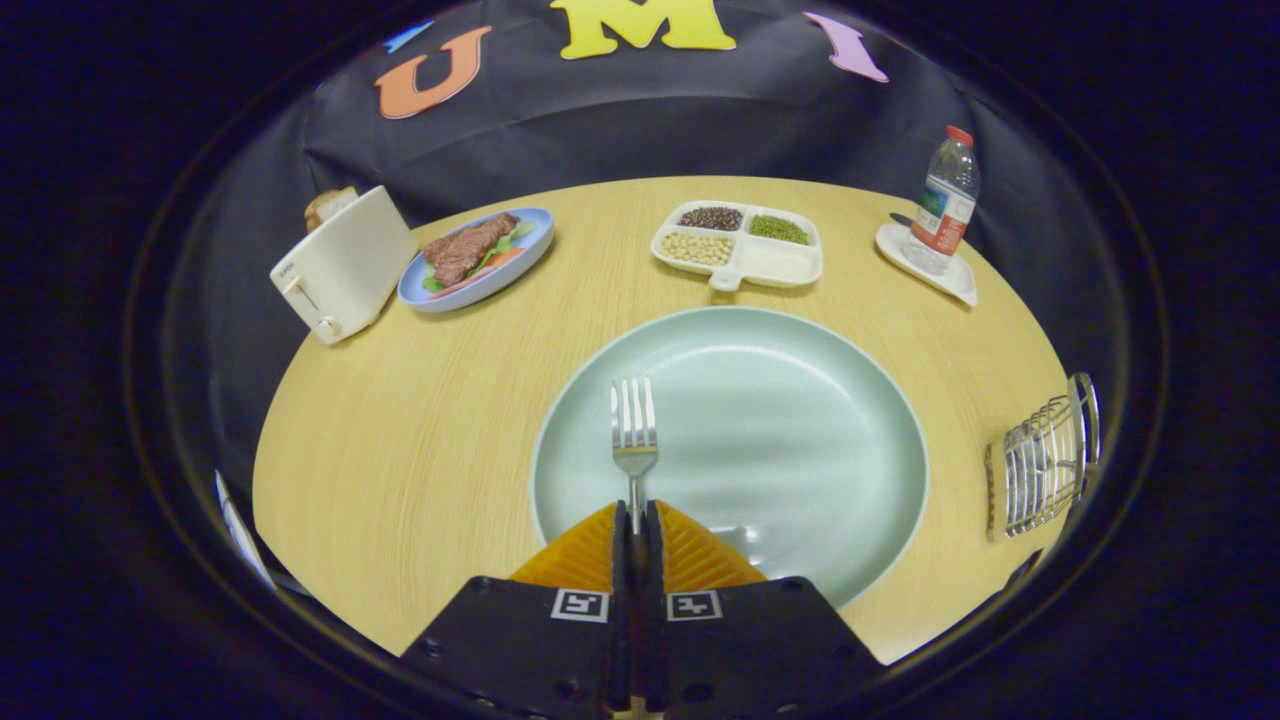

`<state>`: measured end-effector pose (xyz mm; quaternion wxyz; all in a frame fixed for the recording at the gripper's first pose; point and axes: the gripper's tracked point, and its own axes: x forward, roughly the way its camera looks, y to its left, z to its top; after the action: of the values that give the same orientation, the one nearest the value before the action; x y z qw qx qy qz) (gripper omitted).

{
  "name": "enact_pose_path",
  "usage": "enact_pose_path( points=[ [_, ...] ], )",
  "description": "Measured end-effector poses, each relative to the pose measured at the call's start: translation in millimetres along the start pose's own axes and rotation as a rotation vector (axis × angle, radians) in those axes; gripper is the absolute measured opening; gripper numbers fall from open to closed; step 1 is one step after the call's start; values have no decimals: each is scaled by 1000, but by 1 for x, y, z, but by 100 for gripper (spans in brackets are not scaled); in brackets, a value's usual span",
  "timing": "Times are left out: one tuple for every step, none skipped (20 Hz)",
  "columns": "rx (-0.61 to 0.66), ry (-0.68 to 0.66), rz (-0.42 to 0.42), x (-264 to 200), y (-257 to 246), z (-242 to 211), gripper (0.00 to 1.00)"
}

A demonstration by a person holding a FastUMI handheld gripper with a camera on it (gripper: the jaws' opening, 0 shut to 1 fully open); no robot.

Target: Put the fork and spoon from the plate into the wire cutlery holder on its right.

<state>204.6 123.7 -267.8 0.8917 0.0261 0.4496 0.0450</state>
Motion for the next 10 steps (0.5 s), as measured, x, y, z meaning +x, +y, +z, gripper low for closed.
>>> enact_pose_path(
  points=[
    [2, 3, -8, -2, -3, 1, 1],
    [3, 1, -5, 0, -4, 0, 1],
    [5, -1, 4, -2, -2, 1, 1],
    [4, -4, 6, -4, -4, 1, 1],
    [4, -10, 5, -8, -5, 2, 1],
    [2, -21, 6, -12, -6, 3, 1],
    [2, -32, 12, -17, -7, 5, 1],
    [2, -38, 12, -22, -9, 6, 1],
    [2, -46, 12, -28, -12, 7, 1],
    [2, -55, 14, -33, -14, 9, 1]
  ],
)
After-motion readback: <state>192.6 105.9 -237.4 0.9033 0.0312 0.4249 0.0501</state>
